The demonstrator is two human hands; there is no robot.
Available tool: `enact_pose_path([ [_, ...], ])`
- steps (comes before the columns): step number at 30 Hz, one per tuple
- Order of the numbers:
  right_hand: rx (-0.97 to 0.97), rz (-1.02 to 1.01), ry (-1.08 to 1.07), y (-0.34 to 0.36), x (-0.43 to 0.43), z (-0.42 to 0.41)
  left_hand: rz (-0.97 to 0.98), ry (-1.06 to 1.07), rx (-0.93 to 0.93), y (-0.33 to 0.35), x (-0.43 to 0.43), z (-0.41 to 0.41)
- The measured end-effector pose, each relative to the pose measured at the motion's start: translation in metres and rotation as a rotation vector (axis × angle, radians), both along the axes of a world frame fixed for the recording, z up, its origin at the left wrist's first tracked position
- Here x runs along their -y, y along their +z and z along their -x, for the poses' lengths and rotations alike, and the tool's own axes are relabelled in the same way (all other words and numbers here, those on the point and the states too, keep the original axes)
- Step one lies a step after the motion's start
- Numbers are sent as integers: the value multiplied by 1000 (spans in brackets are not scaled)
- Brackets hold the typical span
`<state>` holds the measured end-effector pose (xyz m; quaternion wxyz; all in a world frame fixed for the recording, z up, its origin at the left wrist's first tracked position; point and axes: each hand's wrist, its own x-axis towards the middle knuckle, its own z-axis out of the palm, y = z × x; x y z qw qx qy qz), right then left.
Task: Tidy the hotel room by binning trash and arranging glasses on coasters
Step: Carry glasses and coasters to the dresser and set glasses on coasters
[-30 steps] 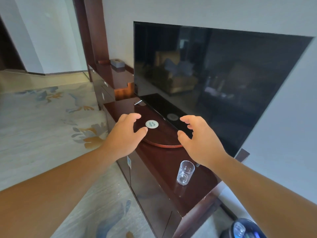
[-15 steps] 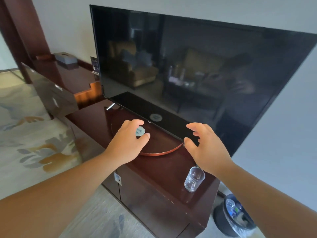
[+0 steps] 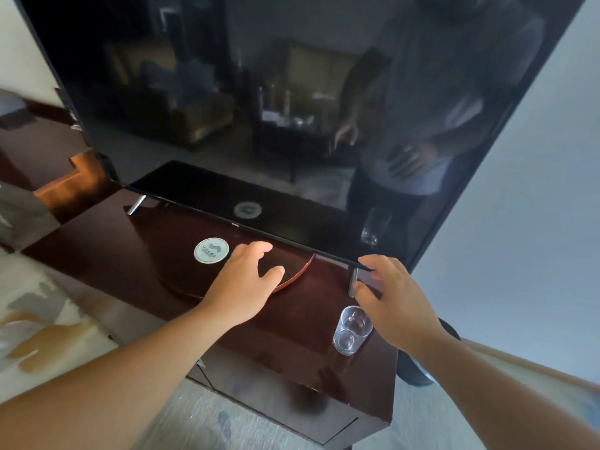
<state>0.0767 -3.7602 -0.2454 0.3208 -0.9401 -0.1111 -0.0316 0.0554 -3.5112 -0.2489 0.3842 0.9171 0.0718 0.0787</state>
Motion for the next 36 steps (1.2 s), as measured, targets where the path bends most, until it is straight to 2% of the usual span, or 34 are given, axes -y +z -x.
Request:
enact_pose_path([
  [11, -181, -65, -130, -50, 31, -5, 4, -179, -102, -42, 31, -60],
  [16, -246, -68, -197, -74, 28, 10, 42, -314, -166, -74, 39, -65],
  [25, -300, -109, -278, -107, 11, 15, 54, -407, -232, -105, 39, -76],
  [36, -404, -339, -353, -148, 6, 13, 84, -428, -255, -124, 39, -72],
])
